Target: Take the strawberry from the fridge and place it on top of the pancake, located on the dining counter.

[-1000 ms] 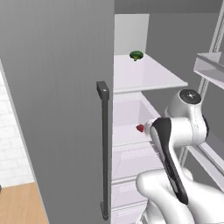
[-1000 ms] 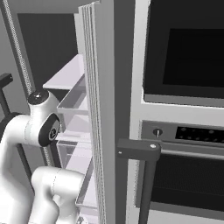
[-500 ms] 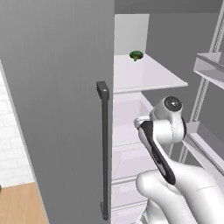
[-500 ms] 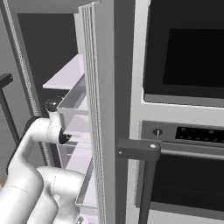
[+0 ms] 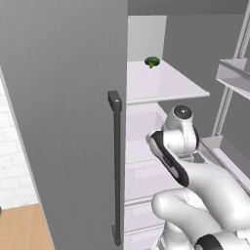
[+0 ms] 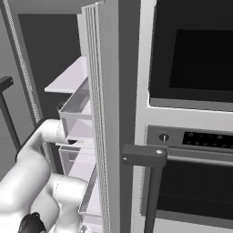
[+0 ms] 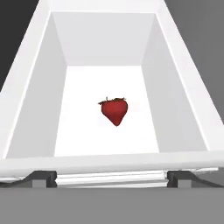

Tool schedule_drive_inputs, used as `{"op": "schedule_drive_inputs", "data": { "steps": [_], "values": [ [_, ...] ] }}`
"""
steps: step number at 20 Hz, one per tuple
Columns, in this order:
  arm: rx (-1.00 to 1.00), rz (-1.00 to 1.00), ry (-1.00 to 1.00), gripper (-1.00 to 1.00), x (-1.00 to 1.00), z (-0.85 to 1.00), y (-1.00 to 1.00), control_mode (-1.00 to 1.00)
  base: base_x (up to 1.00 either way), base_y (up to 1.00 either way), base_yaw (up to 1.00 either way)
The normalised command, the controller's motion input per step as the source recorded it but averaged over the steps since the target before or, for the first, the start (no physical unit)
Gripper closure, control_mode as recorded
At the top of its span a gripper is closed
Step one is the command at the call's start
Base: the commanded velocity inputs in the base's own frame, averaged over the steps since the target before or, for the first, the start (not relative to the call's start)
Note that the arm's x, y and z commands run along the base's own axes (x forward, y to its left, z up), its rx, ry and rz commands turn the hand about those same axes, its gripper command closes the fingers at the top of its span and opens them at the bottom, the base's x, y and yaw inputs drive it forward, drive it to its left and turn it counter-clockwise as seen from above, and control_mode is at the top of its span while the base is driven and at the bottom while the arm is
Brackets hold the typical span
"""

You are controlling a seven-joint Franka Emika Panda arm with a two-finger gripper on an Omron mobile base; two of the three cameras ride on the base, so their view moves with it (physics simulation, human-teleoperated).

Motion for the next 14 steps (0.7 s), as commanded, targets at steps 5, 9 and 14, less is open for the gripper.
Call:
{"op": "schedule_drive_inputs", "data": {
  "steps": [5,9,14],
  "values": [
    [0.0,-0.01,0.04,-1.0,0.12,-0.36,-0.1,-1.0,0.0,0.0,0.0],
    [0.0,0.0,-0.02,-1.0,0.08,-0.25,-0.07,-1.0,0.0,0.0,0.0],
    [0.0,0.0,-0.07,-1.0,0.15,-0.19,0.0,-1.0,0.0,0.0,0.0]
  ]
}}
